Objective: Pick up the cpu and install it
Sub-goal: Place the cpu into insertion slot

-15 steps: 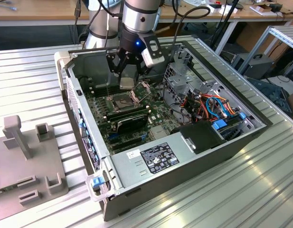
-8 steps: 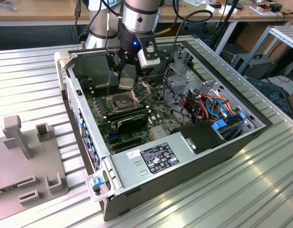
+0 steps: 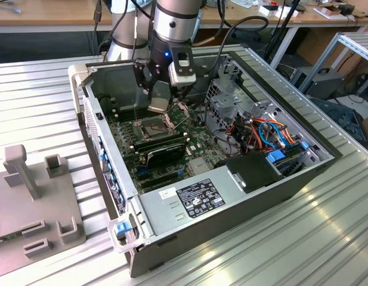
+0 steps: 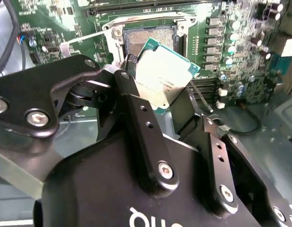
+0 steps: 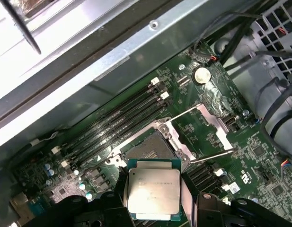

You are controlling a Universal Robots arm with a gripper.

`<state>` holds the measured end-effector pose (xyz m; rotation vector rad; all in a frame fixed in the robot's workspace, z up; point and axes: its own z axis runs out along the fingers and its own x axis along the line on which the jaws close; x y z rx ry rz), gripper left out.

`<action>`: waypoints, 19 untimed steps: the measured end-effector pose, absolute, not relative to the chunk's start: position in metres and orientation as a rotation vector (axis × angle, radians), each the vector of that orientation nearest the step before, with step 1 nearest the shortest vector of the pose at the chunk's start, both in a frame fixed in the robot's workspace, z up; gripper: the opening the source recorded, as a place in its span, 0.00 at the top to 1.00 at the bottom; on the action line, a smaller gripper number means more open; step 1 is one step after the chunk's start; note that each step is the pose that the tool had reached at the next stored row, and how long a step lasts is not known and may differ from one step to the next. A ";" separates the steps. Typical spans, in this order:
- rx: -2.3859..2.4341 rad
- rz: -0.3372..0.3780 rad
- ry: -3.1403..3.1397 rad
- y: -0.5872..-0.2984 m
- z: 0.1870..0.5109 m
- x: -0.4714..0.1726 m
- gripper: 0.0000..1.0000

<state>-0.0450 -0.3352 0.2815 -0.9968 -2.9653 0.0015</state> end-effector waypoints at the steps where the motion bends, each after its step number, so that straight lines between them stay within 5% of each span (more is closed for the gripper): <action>1: -1.022 0.001 -2.957 -0.335 0.281 -0.045 0.46; 19: -1.308 -0.001 -2.842 -0.335 0.280 -0.045 0.46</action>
